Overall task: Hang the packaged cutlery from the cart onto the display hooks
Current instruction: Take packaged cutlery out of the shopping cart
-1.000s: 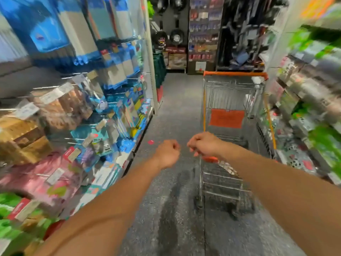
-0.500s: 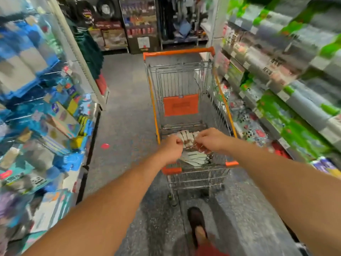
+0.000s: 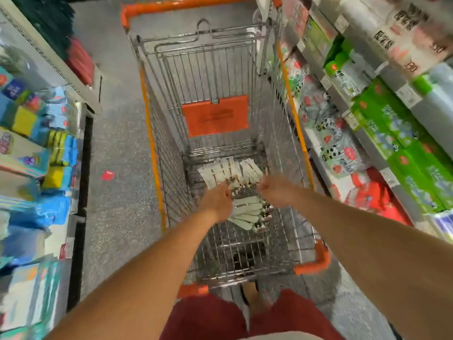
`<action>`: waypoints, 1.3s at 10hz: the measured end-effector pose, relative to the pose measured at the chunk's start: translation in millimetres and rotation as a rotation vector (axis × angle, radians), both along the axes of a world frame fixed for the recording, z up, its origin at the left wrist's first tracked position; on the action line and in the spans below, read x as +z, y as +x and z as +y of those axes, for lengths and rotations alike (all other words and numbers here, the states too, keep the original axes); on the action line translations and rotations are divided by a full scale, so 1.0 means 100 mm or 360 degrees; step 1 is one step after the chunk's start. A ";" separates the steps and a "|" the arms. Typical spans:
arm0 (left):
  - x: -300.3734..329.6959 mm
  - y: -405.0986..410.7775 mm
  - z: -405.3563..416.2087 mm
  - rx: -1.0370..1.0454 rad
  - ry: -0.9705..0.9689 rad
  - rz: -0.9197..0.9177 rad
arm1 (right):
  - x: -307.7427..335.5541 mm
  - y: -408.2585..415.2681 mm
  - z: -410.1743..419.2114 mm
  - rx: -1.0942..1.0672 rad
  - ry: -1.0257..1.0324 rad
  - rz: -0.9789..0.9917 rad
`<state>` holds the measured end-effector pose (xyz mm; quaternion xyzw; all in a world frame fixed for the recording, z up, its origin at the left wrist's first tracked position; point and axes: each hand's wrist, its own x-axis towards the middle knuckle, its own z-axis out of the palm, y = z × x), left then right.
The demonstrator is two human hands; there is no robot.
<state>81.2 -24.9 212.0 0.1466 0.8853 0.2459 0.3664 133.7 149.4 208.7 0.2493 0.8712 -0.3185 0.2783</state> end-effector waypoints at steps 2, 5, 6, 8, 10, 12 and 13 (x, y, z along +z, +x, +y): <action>-0.78 -0.06 0.05 -0.0064 -0.0218 -0.0299 | -0.75 -0.10 0.06 0.0264 0.0049 -0.0212; -1.91 0.01 0.18 0.0008 -0.0337 -0.0470 | -1.76 -0.30 0.10 0.0442 0.0281 -0.0408; -2.16 0.10 0.16 0.0089 -0.0316 -0.0636 | -2.08 -0.44 0.08 0.0578 0.0333 -0.0372; -2.56 0.20 0.09 0.0411 -0.0266 -0.0641 | -2.54 -0.50 -0.11 0.0804 0.0412 -0.0292; -2.63 0.20 0.08 0.0530 -0.0258 -0.0654 | -2.57 -0.47 -0.07 0.0881 0.0540 -0.0169; -2.66 0.12 0.07 0.0619 -0.0237 -0.0583 | -2.59 -0.49 -0.11 0.0876 0.0567 -0.0307; -2.66 0.08 0.06 0.0662 -0.0225 -0.0548 | -2.59 -0.48 -0.13 0.0825 0.0534 -0.0301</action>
